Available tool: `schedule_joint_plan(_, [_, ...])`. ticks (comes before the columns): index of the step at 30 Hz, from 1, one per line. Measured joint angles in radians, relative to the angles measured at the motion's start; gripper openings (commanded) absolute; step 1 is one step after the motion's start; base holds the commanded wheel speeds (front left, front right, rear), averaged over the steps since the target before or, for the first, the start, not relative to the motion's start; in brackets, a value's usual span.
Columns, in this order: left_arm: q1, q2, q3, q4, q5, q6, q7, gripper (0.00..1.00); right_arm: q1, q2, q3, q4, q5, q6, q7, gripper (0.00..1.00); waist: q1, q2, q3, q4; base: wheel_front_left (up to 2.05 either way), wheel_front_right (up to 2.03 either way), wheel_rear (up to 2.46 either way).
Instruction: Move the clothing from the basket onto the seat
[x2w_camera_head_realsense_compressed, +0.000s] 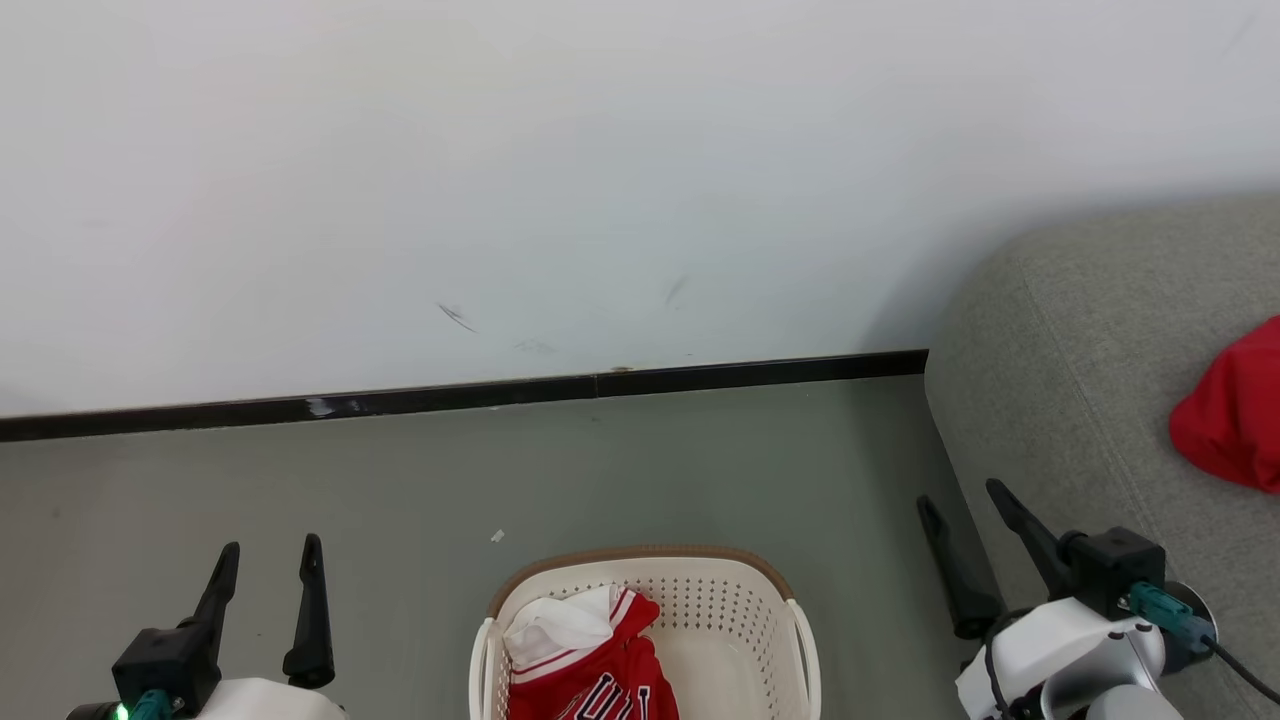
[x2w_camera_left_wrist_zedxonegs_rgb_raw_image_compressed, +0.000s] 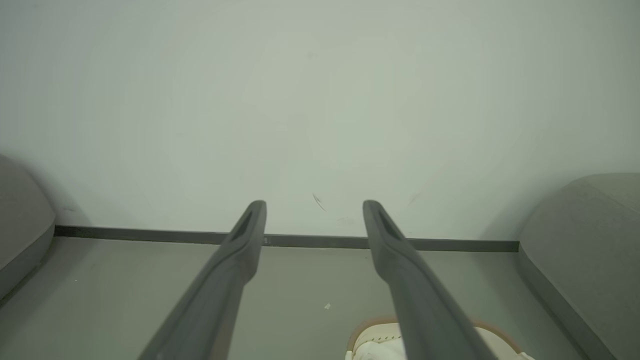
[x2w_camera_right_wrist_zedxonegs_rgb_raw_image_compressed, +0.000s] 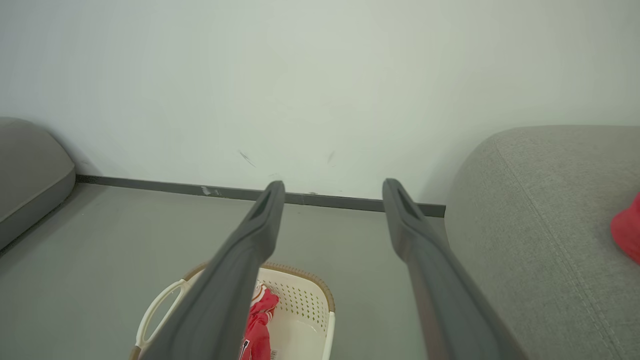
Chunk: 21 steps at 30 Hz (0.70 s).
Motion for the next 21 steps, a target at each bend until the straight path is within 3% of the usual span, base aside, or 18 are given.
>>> schedule_joint_plan(21, [0.030, -0.010, 0.021, -0.029, 0.017, 0.002, 0.000, 1.00, 0.076, 0.014, -0.015, -0.086, -0.037, 0.000, 0.000, 1.00, 0.0000, 0.0000, 0.002, 0.013, 0.00, 0.00, 0.00])
